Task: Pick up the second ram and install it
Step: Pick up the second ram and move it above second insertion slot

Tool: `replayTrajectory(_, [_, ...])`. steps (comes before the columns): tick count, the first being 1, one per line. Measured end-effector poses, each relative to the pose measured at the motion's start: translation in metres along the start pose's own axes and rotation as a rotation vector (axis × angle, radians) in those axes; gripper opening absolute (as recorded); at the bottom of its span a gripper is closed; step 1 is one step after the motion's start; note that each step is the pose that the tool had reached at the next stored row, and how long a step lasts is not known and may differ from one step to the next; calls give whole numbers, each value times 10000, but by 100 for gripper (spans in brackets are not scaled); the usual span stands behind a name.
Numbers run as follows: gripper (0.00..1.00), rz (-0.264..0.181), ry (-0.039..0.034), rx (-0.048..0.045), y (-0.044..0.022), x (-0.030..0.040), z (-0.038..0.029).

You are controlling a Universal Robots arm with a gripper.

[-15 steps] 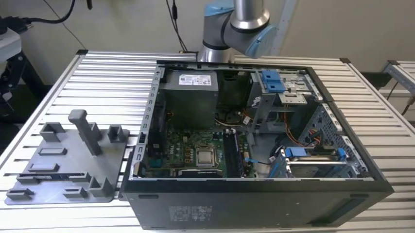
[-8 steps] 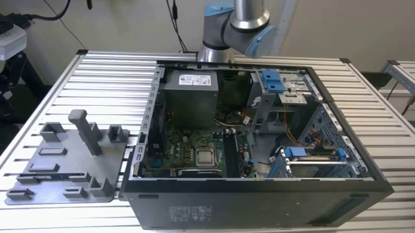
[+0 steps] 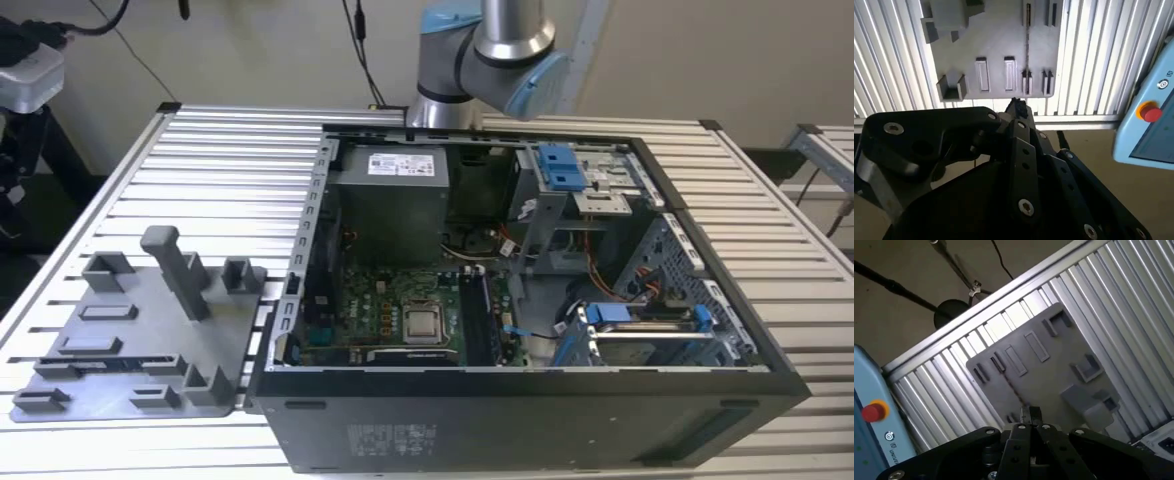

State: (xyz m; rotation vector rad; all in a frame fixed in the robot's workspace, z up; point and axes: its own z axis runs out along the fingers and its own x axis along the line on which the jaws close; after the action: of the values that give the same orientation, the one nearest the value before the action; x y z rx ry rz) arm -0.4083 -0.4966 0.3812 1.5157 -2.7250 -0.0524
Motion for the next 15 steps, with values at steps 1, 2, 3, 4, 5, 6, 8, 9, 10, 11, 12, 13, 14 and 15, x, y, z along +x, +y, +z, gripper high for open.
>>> replayTrajectory(1, [11, -179, 7, 1, 0, 0, 0])
replayTrajectory(2, [11, -360, 15, 2, 0, 0, 1])
replayTrajectory(3, [11, -538, 22, 2, 0, 0, 1])
replayTrajectory(4, [11, -734, 30, 3, 0, 0, 2])
replayTrajectory(5, [11, -914, 38, 4, 0, 0, 2])
replayTrajectory(6, [11, -1094, 45, 4, 0, 0, 3])
replayTrajectory(8, [11, -1458, 59, 6, 0, 0, 4])
replayTrajectory(9, [11, -1639, 66, 7, 0, 0, 5])
replayTrajectory(10, [11, -1818, 74, 7, 0, 0, 5])
replayTrajectory(11, [11, -2003, 81, 8, 0, 0, 6])
replayTrajectory(12, [11, -2184, 88, 9, 0, 0, 7])
replayTrajectory(13, [11, -2362, 95, 10, -1, 0, 9])
replayTrajectory(14, [11, -2543, 103, 10, -1, 0, 11])
replayTrajectory(15, [11, -2721, 110, 10, 0, -1, 14])
